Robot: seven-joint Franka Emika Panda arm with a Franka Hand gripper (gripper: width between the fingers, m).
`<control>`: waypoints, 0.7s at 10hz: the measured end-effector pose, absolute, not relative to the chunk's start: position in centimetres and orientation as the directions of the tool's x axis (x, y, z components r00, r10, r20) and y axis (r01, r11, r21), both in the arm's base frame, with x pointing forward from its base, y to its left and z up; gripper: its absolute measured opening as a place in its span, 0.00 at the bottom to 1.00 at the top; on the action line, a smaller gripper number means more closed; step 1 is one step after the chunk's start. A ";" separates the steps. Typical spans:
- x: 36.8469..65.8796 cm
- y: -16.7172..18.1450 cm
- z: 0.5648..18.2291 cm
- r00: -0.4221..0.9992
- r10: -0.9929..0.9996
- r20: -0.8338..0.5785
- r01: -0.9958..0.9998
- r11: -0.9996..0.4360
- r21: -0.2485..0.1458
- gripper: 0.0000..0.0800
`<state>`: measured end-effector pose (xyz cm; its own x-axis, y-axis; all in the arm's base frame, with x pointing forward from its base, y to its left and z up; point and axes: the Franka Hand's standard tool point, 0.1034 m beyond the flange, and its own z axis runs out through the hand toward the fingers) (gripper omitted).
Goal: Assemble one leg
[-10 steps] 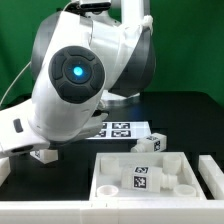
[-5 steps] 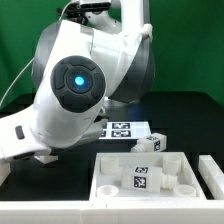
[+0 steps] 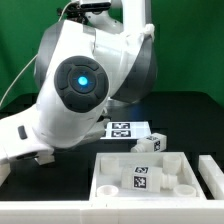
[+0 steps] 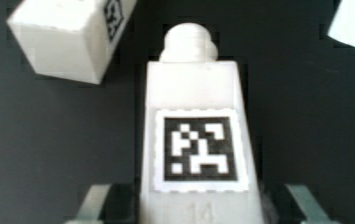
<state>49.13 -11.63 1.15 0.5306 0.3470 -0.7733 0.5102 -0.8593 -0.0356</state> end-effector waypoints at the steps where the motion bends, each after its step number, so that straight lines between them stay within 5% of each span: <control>1: 49.3 -10.5 1.9 0.523 0.352 -0.776 0.518 -0.854 -0.038 0.35; 5: 51.9 -5.5 8.6 0.515 0.370 -0.773 0.524 -0.850 -0.058 0.36; 7: 51.6 -5.9 7.6 0.520 0.373 -0.768 0.523 -0.850 -0.059 0.36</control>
Offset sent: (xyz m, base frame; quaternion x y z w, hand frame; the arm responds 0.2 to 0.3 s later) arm 0.0192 0.0637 0.0786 0.0610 -0.0459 0.0026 0.9971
